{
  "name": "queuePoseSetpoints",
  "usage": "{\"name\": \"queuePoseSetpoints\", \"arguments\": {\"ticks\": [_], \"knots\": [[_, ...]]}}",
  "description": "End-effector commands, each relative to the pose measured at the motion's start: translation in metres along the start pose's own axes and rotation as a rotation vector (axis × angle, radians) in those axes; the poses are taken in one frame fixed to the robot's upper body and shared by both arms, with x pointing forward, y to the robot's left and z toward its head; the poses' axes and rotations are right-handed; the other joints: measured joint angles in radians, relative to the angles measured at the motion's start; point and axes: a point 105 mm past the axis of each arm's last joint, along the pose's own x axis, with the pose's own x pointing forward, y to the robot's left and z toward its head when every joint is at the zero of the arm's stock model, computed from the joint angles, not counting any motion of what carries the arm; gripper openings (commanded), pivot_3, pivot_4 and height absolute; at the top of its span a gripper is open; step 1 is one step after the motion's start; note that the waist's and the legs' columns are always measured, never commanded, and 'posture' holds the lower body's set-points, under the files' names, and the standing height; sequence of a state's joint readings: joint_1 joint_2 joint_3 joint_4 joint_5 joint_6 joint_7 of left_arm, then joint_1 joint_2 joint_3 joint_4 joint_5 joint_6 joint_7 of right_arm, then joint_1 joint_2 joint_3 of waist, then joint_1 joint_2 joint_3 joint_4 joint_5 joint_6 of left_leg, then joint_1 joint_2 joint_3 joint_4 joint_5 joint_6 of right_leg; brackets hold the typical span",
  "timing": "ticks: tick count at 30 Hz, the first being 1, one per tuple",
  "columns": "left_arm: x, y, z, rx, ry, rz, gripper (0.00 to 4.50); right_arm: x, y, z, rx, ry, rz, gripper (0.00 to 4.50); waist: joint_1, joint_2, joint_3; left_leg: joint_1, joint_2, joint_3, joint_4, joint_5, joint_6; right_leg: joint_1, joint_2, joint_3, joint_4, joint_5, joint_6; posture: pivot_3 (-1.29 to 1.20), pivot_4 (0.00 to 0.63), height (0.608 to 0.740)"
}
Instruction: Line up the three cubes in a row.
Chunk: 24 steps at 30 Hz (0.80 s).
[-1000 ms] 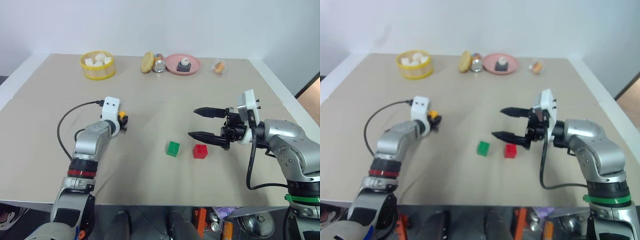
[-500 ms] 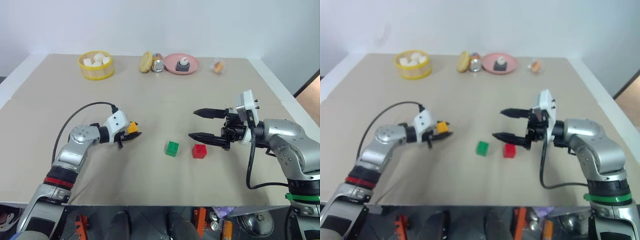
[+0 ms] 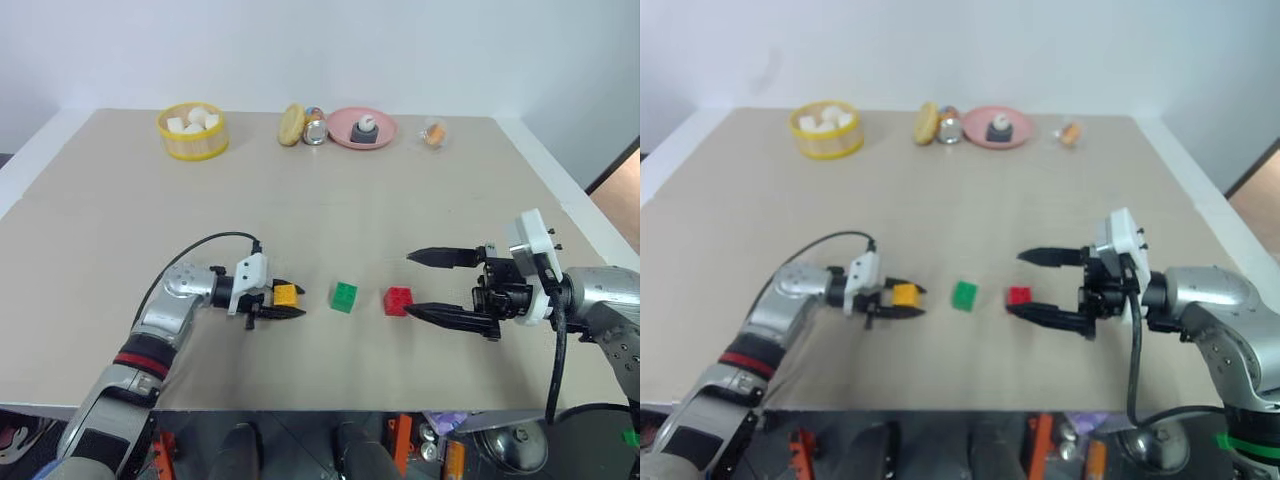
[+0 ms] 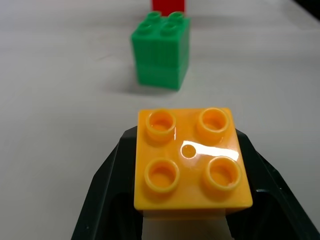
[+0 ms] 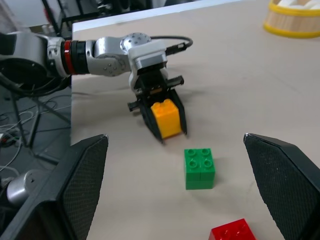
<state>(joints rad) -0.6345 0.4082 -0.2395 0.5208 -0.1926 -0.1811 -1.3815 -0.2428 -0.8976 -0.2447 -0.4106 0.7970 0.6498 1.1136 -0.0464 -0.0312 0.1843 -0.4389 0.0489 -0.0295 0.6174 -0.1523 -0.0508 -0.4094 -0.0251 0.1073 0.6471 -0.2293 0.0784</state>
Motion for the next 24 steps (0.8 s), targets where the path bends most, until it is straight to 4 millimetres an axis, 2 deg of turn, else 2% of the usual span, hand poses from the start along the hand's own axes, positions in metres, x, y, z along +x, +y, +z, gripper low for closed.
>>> {"name": "queuePoseSetpoints", "arguments": {"ticks": [1,15,24], "knots": [[0.0,0.007,0.004,0.044,0.013,-0.022,1.39,0.001,0.005,0.013,-0.053,-0.028,-0.001,4.5,0.0,0.0,0.0,0.0,0.0,0.0,0.0,0.0,0.0,0.0,0.0,0.0,0.0,0.0,0.0,0.0,0.15,0.74],[-0.011,0.008,-0.007,0.012,0.051,-0.057,1.39,-0.003,0.009,0.005,-0.025,-0.002,-0.001,4.5,-0.001,0.0,0.0,0.0,0.0,0.0,0.0,0.0,0.001,0.0,0.0,0.0,0.0,-0.001,0.0,0.0,0.15,0.74],[-0.006,0.004,-0.011,-0.016,0.038,-0.062,1.39,-0.002,0.007,0.006,-0.031,-0.002,0.002,4.5,-0.001,0.0,0.0,0.0,0.001,0.0,0.0,0.0,0.001,0.0,0.001,0.0,0.0,-0.001,0.0,0.0,0.15,0.74]]}}
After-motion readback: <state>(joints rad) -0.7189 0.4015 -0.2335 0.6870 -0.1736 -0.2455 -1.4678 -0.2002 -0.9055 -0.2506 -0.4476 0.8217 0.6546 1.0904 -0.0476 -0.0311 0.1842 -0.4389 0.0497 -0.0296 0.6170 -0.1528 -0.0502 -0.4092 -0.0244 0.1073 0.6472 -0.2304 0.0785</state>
